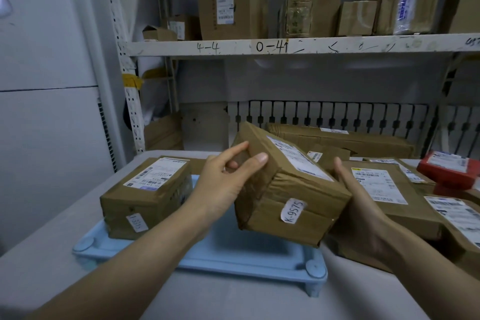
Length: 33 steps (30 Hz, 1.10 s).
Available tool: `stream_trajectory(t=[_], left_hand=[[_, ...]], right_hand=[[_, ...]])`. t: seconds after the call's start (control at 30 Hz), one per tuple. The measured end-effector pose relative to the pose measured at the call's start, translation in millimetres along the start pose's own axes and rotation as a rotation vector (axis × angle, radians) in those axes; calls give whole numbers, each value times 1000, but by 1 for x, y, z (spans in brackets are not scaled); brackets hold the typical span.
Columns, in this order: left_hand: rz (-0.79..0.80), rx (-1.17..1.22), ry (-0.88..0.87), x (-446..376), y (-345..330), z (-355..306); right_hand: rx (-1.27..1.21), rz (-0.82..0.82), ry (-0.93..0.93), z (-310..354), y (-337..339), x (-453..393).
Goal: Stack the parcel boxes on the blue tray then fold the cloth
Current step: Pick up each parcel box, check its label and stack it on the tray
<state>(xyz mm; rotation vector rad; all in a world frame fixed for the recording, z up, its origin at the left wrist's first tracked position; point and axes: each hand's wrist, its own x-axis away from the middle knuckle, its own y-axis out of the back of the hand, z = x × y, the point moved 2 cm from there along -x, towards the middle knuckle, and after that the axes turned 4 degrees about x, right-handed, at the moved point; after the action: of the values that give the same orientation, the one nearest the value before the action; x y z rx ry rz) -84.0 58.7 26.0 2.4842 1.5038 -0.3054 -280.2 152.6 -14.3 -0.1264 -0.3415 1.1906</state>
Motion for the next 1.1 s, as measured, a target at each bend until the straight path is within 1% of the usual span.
stream_trajectory(t=[0.13,0.23,0.4,0.43,0.57,0.67,0.83,0.9,0.97,1.03,1.1], left_hand=[[17,-62,-58,3,-2,-3],[-14,-59,-93,0,1,-1],[-158,111,8,-7,5,7],[-152,115,36,-8,7,8],[-29,69,174,-11,10,11],[7,54,200,-9,11,10],[44,101,120,-8,10,10],[83,33,44,-8,11,11],[141,-92,-44,-7,13,13],[200,-202,-145,-7,17,18],[242,-298,-257,-8,19,24]], right_hand=[[-125,77,-82,-4,2,5],[-200,63,-109,-6,5,4],[-264,38,-82,-6,5,2],[-260,42,-67,-7,4,1],[-207,51,31,-3,-1,4],[-161,52,74,0,-6,8],[-23,70,117,1,-2,8],[52,70,182,2,2,4],[128,58,261,3,3,2],[94,52,316,3,3,-2],[-31,52,329,5,2,-2]])
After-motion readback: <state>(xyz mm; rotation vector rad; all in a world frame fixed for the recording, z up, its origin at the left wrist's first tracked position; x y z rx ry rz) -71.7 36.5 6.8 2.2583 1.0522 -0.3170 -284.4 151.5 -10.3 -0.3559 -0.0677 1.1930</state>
